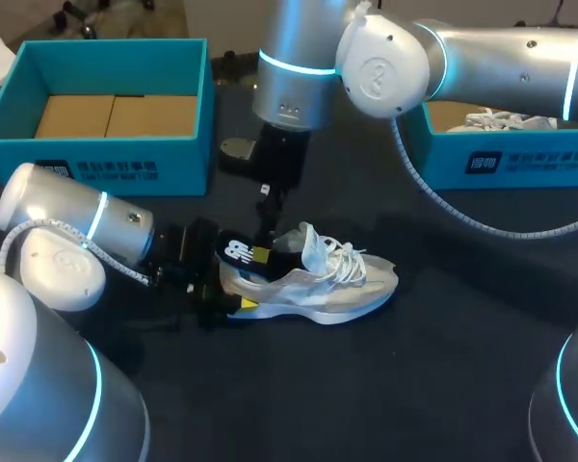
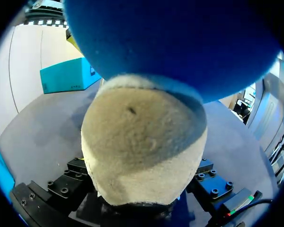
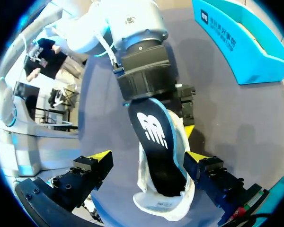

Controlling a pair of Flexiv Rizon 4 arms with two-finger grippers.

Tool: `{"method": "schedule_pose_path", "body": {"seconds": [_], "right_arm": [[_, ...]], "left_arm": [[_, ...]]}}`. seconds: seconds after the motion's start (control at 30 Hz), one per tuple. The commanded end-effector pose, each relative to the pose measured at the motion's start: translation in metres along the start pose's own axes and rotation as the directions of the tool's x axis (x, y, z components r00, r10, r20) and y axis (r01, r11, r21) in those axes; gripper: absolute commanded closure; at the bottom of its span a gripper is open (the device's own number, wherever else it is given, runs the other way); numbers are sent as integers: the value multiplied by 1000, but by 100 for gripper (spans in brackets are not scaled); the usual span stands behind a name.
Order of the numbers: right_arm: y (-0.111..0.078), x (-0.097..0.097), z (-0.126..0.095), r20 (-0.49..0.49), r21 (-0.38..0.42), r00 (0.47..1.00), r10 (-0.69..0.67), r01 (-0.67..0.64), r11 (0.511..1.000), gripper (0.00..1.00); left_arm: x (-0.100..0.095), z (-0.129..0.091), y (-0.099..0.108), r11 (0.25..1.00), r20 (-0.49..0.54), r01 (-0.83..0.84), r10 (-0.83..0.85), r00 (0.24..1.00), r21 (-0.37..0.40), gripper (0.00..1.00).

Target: Take the shoe out of the shoebox, open the shoe tongue, remove and reinsert the insole, then place the shoe into the shoebox

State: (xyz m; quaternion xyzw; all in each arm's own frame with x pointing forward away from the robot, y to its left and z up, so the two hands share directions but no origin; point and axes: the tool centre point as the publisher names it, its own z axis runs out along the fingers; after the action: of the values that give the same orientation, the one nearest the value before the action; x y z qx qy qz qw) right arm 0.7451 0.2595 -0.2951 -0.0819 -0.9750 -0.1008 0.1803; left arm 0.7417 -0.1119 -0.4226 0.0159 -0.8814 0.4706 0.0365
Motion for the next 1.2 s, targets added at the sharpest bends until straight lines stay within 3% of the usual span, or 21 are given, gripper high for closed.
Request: {"method": "schedule_pose_path", "body": {"seconds": [0.03,0.47,0.77,0.87,0.93,1.07,1.2], "right_arm": [[3,-3,7,-41,-28,999,12,-13,1000,0],[13,-3,20,-107,-67,994,-4,-4,998,1],[14,-2,28,-120,-71,993,-6,-3,998,17],[15,-4,29,-123,-73,992,-5,-4,997,37],[14,-6,29,-122,-75,992,-6,-4,997,43],[13,-10,27,-111,-77,994,-2,-6,997,67],[13,-12,26,-108,-79,994,-4,-5,997,74]], "left_arm": [[0,0,0,1000,0,1,-1,1000,-4,100],[0,0,0,1000,0,1,-1,1000,-4,100],[0,0,0,1000,0,1,-1,1000,-4,100],[0,0,0,1000,0,1,-1,1000,-4,100],[0,0,0,1000,0,1,-1,1000,-4,100],[0,0,0,1000,0,1,-1,1000,-4,100],[0,0,0,1000,0,1,-1,1000,-4,100]]}}
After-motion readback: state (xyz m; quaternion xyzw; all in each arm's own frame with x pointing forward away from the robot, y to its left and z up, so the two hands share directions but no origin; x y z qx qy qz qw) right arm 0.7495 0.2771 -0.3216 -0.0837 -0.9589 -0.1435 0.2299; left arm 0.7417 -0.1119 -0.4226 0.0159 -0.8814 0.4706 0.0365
